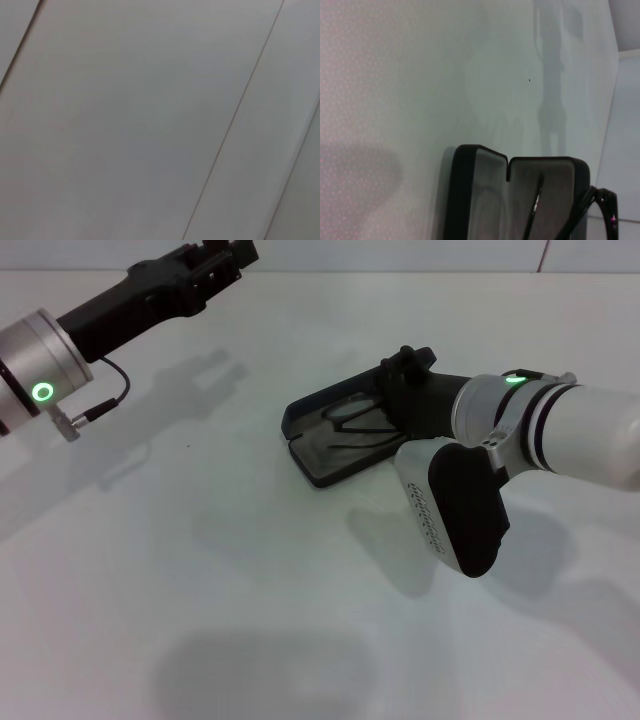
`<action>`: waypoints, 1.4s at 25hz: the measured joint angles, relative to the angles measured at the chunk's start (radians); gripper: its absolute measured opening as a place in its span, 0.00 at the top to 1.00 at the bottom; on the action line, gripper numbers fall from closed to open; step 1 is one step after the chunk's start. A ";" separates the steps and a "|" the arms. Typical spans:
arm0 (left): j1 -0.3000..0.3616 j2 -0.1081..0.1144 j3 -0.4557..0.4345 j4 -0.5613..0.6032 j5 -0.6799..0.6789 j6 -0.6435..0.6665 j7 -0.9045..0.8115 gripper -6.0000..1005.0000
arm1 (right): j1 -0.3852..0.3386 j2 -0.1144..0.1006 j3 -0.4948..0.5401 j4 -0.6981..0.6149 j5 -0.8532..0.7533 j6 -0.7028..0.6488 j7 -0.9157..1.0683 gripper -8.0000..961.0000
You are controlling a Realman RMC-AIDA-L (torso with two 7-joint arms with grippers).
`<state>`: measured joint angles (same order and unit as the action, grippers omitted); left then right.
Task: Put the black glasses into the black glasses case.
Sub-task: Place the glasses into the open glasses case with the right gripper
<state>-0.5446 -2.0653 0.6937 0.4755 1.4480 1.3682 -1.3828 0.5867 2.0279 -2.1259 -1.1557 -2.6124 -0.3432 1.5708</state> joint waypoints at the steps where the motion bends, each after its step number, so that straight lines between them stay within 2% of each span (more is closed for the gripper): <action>1: 0.000 0.000 0.000 0.000 0.000 0.000 0.000 0.40 | 0.000 0.000 0.000 0.000 0.000 0.000 0.000 0.90; 10: 0.001 -0.001 0.001 0.000 0.000 0.000 -0.002 0.39 | -0.032 0.000 -0.006 -0.035 -0.001 0.004 -0.007 0.88; 35: -0.001 0.000 0.001 0.000 0.000 0.001 0.000 0.38 | -0.052 0.000 -0.015 -0.037 0.009 0.042 -0.023 0.81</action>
<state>-0.5460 -2.0654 0.6949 0.4755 1.4481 1.3692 -1.3829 0.5342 2.0279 -2.1412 -1.1927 -2.6031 -0.3015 1.5478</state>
